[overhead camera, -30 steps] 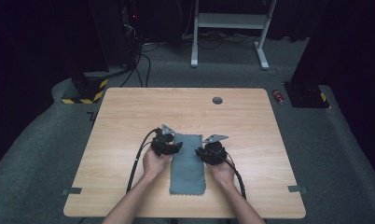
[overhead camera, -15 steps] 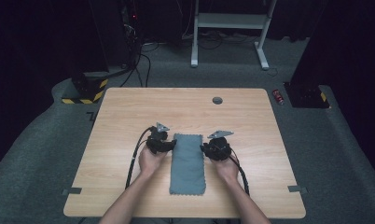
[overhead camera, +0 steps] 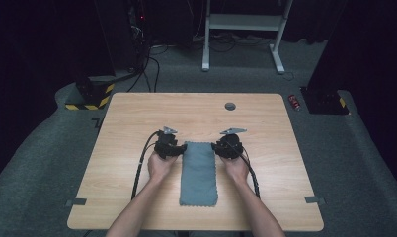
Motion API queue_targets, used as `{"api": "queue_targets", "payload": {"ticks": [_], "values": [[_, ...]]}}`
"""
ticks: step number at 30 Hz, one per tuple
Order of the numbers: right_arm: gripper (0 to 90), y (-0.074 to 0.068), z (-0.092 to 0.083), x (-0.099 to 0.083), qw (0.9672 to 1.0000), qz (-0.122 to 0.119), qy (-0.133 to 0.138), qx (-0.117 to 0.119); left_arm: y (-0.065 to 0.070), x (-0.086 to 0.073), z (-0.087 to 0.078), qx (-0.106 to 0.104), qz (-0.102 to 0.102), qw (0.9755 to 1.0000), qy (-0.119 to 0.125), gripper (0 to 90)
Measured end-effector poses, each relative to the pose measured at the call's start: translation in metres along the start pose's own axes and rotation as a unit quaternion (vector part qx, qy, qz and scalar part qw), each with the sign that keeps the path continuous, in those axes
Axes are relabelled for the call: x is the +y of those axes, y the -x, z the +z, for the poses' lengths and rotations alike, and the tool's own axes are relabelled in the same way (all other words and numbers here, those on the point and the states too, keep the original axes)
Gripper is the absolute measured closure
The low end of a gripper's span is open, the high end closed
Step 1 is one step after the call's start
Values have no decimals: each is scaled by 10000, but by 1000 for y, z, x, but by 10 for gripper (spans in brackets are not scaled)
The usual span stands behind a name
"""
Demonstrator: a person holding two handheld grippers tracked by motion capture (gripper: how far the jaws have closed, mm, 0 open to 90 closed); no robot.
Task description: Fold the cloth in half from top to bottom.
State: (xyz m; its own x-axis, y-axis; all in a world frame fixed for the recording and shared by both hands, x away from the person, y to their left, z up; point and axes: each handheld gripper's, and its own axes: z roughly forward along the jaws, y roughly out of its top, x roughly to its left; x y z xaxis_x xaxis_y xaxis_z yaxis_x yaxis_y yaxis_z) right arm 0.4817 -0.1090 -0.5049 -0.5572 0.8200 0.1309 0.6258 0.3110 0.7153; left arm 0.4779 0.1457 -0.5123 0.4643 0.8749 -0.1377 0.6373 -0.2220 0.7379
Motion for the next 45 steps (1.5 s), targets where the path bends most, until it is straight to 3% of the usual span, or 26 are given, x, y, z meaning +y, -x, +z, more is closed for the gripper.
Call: {"api": "queue_targets", "payload": {"ticks": [1, 4, 5, 12, 13, 20, 21, 26, 30, 33, 37, 39, 41, 45], "values": [[676, 0, 1, 1, 10000, -7, 29, -36, 1, 1, -1, -18, -58, 9999, 98, 486], [664, 0, 3, 1, 9999, 52, 46, -78, 1, 1, 2, 20, -73, 9999, 67, 482], [652, 1, 7, 0, 9999, 91, -4, -132, 0, 2, 9, 0, -47, 9998, -213, 469], [635, 4, 16, -2, 9996, 196, -42, -175, 4, 7, 16, 19, -52, 9998, -170, 515], [638, 4, 17, -2, 9996, 202, -34, -176, 6, 6, 16, 106, 74, 9998, -180, 525], [675, 0, 21, 3, 9997, 28, -123, -230, 10, 5, 16, 285, 358, 9987, -223, 615], [710, -6, 24, 8, 9986, -260, -256, -376, 11, 5, 16, 320, 430, 9983, -229, 619], [767, -10, 25, 8, 9980, -392, -283, -413, 9, 5, 15, 277, 387, 9986, -240, 716], [835, -10, 25, 9, 9981, -430, -316, -316, 7, 6, 14, 186, 332, 9988, -303, 800], [872, -11, 25, 9, 9979, -470, -336, -287, 4, 6, 14, 51, 170, 9994, -304, 858], [879, -11, 25, 9, 9980, -464, -332, -283, 0, 6, 14, -80, 91, 9995, -304, 880], [886, -10, 25, 9, 9984, -392, -335, -233, -6, 5, 14, -306, -40, 9992, -244, 891], [888, -9, 24, 9, 9986, -358, -341, -192, -9, 4, 14, -401, -107, 9988, -240, 895], [890, -11, 19, 10, 9984, -430, -326, -194, -9, 5, 13, -457, -135, 9986, -216, 900]]}}
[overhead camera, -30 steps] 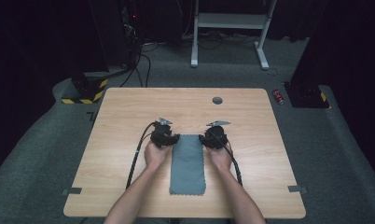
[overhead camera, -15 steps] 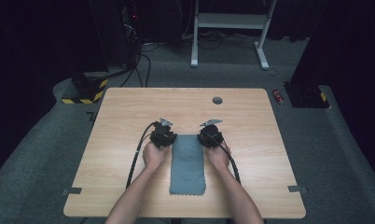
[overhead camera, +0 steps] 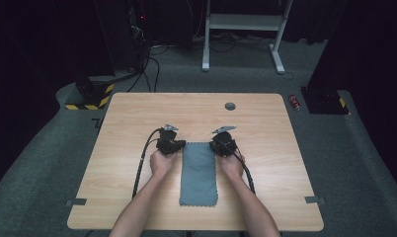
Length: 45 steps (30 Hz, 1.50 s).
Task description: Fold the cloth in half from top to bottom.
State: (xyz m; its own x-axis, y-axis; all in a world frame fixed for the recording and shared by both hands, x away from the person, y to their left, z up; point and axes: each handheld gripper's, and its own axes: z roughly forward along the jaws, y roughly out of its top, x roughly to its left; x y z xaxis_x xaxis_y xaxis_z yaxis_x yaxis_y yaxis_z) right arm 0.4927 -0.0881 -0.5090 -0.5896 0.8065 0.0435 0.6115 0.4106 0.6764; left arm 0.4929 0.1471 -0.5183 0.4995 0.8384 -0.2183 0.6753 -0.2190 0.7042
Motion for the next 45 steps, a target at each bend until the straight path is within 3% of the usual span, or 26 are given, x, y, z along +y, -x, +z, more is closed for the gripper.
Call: {"api": "queue_targets", "payload": {"ticks": [6, 14, 22, 30, 35, 38, 40, 45], "values": [[891, 1, -9, 2, 9998, 33, 150, 105, -2, 4, -7, -191, -106, 9997, 82, 900], [892, 5, -19, 4, 9991, 126, 340, 212, 1, 15, -18, -295, 29, 9992, 251, 900], [893, 5, -27, 6, 9988, 119, 418, 234, -2, 16, -24, -401, -12, 9987, 325, 900], [896, 3, -36, 23, 9988, -16, 455, 166, -8, 21, -25, -483, -275, 9976, 408, 900], [896, 5, -38, 37, 9989, -48, 454, 53, -8, 43, -35, -368, -60, 9981, 493, 900], [896, 8, -41, 45, 9985, -18, 550, 25, -6, 54, -42, -336, -47, 9975, 625, 900], [896, 9, -45, 50, 9981, -11, 608, 13, -6, 54, -44, -374, -73, 9971, 655, 900], [896, 5, -46, 44, 9980, -125, 625, 52, -3, 47, -44, -330, 105, 9977, 577, 900]]}}
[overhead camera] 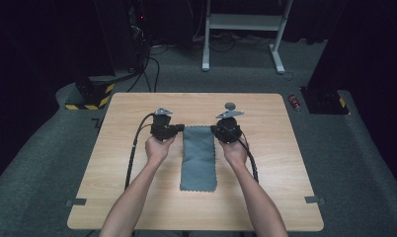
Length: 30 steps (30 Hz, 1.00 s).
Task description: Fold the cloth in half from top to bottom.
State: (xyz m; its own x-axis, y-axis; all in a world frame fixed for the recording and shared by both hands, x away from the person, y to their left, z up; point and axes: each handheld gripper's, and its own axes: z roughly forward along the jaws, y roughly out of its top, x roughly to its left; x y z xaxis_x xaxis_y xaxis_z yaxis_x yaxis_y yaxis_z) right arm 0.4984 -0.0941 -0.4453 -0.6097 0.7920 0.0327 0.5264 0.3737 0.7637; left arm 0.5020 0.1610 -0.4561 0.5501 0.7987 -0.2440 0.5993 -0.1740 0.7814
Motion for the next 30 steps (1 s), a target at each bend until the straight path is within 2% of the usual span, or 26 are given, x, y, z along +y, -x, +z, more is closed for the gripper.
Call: {"api": "queue_targets", "payload": {"ticks": [2, 6, 10, 15, 21, 25, 30], "values": [[896, -2, 2, -5, 10000, -36, -37, 21, 1, -3, -1, -80, -18, 10000, 20, 900], [896, -4, 2, -18, 9999, -116, -86, 73, 7, -11, -1, -78, 254, 9996, -99, 900], [896, -5, -2, -25, 9998, -102, -42, 165, 9, -19, -5, -198, 254, 9995, -66, 900], [895, -8, -7, -32, 9994, -195, -29, 297, 13, -29, -11, -336, 280, 9990, -128, 900], [895, -11, -11, -42, 9988, -238, -29, 430, 21, -40, -15, -386, 424, 9981, -205, 900], [895, -12, -14, -49, 9986, -284, -28, 450, 28, -45, -14, -393, 588, 9971, -270, 900], [895, -11, -16, -57, 9985, -240, -29, 500, 34, -52, -15, -528, 528, 9970, -217, 900]]}}
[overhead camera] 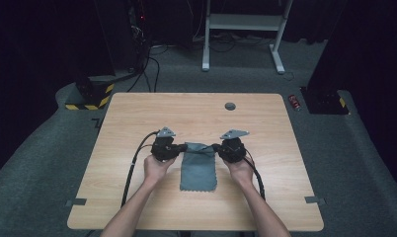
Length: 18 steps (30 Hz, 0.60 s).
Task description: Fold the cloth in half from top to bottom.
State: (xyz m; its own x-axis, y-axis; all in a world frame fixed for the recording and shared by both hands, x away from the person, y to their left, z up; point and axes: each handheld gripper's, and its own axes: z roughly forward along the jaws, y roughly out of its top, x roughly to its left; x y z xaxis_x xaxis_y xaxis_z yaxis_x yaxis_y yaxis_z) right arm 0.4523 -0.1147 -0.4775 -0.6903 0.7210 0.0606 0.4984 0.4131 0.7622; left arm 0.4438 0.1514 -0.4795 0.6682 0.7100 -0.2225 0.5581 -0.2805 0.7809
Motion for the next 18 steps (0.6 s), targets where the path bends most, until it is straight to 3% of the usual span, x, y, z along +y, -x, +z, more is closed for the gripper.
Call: {"api": "queue_targets", "payload": {"ticks": [4, 9, 15, 18], "values": [[895, -2, -2, -5, 10000, 18, 45, 42, 6, -5, -1, 57, 167, 9998, -16, 900], [895, -5, -6, -9, 9999, 20, 104, 93, 8, -10, -7, -64, -3, 9999, 136, 900], [894, -9, -13, -15, 9998, -40, 172, 118, 12, -17, -9, -98, 44, 9998, 154, 900], [894, -10, -16, -19, 9997, -50, 198, 167, 15, -21, -11, -175, -45, 9996, 206, 900]]}}
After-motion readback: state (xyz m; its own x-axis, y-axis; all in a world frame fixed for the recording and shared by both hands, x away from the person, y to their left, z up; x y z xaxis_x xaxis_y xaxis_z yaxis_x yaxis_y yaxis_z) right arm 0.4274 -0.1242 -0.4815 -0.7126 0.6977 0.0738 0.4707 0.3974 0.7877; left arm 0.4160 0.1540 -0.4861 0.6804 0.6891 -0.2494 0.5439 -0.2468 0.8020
